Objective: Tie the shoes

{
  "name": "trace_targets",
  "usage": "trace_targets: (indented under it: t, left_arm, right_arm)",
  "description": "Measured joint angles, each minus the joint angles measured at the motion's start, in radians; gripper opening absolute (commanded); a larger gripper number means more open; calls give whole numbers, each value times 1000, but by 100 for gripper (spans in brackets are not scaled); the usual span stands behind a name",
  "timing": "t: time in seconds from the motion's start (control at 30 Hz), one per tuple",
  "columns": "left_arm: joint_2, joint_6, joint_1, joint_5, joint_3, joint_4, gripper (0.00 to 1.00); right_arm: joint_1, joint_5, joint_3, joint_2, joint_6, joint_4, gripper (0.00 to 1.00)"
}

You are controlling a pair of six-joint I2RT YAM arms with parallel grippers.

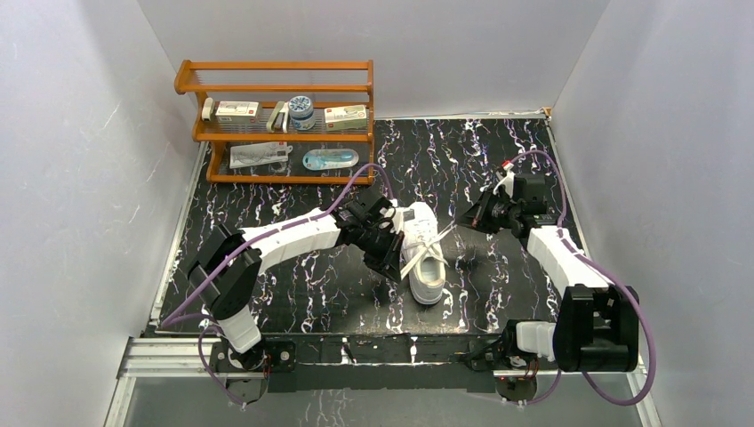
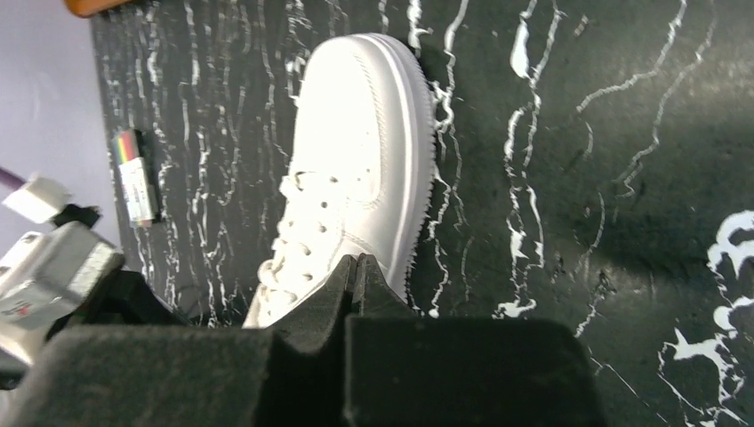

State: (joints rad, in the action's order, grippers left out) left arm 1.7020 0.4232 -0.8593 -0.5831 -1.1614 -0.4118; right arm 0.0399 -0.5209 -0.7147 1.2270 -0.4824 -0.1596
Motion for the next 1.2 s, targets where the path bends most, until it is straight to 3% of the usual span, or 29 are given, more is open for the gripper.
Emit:
trace_targets:
  t: [0.33, 0.73, 0.83, 0.87, 0.97, 1.0, 1.03, 1.07, 1.1, 1.2]
  left_arm:
    - [0, 16, 2, 116, 1, -8, 0]
    - [5, 2, 11, 140, 72, -18, 0]
    - [12, -8, 11, 140, 74, -39, 23]
    - [12, -13, 11, 141, 71, -47, 29]
    - [11, -20, 11, 153, 41, -81, 40]
    - [9, -20, 11, 159, 28, -88, 55]
    - [5, -20, 11, 168, 17, -92, 61]
    - [-4, -23, 11, 179, 9, -95, 63]
    - [-18, -20, 11, 188, 3, -98, 64]
    - [-92, -14, 11, 233, 0, -114, 65]
  right_arm:
    - [8, 98, -68, 95, 28, -78, 0]
    - [-14, 253, -70, 175, 58, 1, 0]
    - [-5, 258, -71, 175, 77, 13, 0]
    - [0, 257, -72, 175, 85, 9, 6]
    - [14, 252, -130, 185, 111, -82, 36]
    - [19, 250, -169, 192, 122, -125, 48]
    - [25, 250, -204, 198, 131, -160, 62]
    - [35, 256, -249, 201, 146, -200, 86]
    - [46, 262, -293, 201, 157, -238, 96]
    - [94, 272, -423, 184, 198, -338, 99]
